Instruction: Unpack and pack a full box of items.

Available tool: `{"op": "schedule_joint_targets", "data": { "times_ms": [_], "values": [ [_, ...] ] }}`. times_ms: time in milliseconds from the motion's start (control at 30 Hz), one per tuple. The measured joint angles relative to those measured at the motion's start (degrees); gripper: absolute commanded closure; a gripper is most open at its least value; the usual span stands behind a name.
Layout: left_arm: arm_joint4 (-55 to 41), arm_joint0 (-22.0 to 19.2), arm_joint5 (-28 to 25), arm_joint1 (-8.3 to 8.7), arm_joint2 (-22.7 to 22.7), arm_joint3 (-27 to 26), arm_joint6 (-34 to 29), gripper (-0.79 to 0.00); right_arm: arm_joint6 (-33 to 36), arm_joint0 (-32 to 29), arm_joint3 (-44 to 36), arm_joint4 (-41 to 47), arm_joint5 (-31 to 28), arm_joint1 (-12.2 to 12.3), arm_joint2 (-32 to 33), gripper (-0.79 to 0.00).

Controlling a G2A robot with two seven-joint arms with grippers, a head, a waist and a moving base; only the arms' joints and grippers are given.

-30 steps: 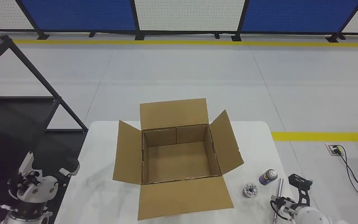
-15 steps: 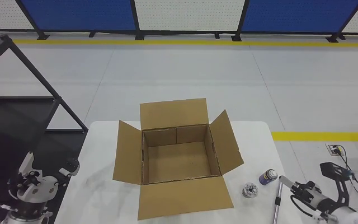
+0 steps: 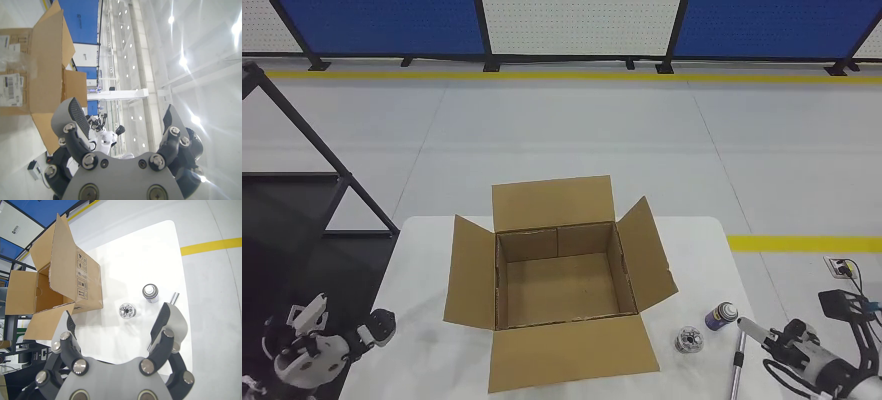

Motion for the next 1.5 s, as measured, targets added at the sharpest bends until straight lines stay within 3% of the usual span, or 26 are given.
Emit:
{"op": "schedule_joint_targets", "data": {
  "times_ms": [100,567,767,1000,1267,1500],
  "values": [
    [3.52,-0.36,2.07,0.52,-0.6,-0.1,-2.27,-0.785,0.0,0.0,0.0,0.0,0.0,0.0,0.0,-0.785],
    [3.55,-0.35,2.05,0.52,-0.6,-0.09,-2.16,-0.785,-0.32,-0.22,-0.03,-0.37,-0.36,0.04,-0.12,-0.785],
    [4.79,-0.03,1.31,0.53,-0.03,-0.92,-1.36,-0.785,2.89,-1.72,1.83,-13.35,-2.89,1.0,-3.37,-0.785],
    [6.61,0.97,-0.37,0.74,-0.04,-0.99,-1.8,-0.785,10.52,4.61,11.05,-21.77,-2.72,1.95,-11.19,-0.785],
    [5.17,1.9,-1.48,0.8,-0.82,-0.79,-2.08,-0.785,12.82,13.93,23.57,-29.64,3.24,2.08,-19.92,-0.785],
    [5.18,1.9,-1.48,0.8,-0.8,-0.79,-2.08,-0.785,12.91,14.13,23.86,-29.86,3.37,2.09,-20.02,-0.785]
  ]
}}
